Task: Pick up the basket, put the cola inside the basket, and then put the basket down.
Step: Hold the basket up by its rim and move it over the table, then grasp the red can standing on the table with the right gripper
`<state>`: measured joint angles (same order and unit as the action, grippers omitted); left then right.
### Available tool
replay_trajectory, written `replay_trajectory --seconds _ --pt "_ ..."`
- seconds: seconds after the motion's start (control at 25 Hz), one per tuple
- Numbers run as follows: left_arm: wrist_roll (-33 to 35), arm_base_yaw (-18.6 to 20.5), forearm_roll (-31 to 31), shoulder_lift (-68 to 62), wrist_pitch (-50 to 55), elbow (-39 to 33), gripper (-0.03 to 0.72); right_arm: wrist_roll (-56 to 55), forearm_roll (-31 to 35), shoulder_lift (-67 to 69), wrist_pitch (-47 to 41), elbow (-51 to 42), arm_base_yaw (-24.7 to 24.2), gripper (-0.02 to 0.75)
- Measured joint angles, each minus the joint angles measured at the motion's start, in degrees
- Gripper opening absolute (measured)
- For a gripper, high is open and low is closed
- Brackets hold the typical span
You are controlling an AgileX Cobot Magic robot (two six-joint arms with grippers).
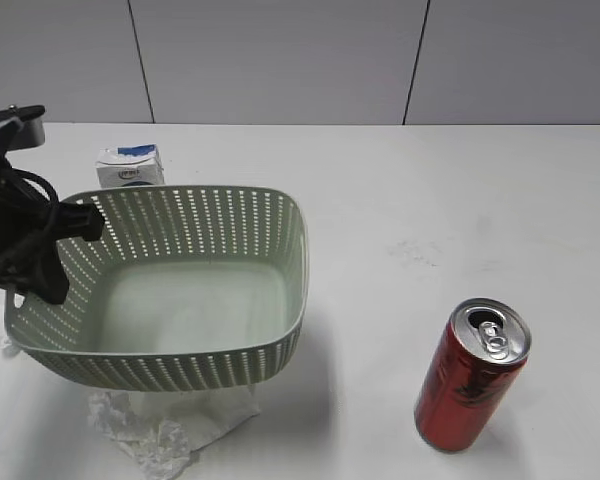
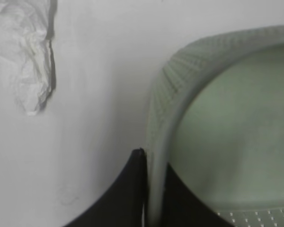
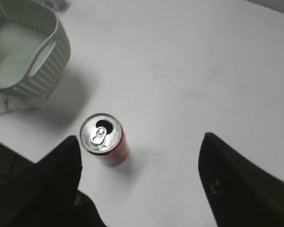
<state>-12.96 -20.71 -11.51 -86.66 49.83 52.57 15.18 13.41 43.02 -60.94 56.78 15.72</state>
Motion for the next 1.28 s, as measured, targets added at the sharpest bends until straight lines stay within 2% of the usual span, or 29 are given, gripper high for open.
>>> replay_trajectory --seconds 0.24,0.4,0.6,0.72,0.92,1.28 --pt "0.0 -0.4 1.0 -0.1 -1.0 0.0 -0.004 -1.2 -7.8 16.1 -5.5 5.5 15.9 0.583" --pt "0.1 -0.5 1.0 -0.1 -1.3 0.0 -0.004 -3.4 -12.9 25.7 -6.5 5.9 21.7 0.583" --pt "0.1 -0.5 1.1 -0.1 -1.3 0.0 -0.004 -4.2 -15.5 34.8 -5.1 5.9 22.4 0.583" --pt "0.1 -0.5 1.1 -0.1 -1.3 0.0 -0.004 -4.3 -15.7 38.8 -2.7 6.0 22.4 0.583" --pt "0.1 -0.5 1.1 -0.1 -1.3 0.0 -0.004 -4.5 -15.3 46.0 -3.7 6.6 22.4 0.583" --pt "0.2 -0.5 1.1 -0.1 -1.3 0.0 -0.004 -4.5 -15.3 46.7 -5.2 7.9 22.5 0.583"
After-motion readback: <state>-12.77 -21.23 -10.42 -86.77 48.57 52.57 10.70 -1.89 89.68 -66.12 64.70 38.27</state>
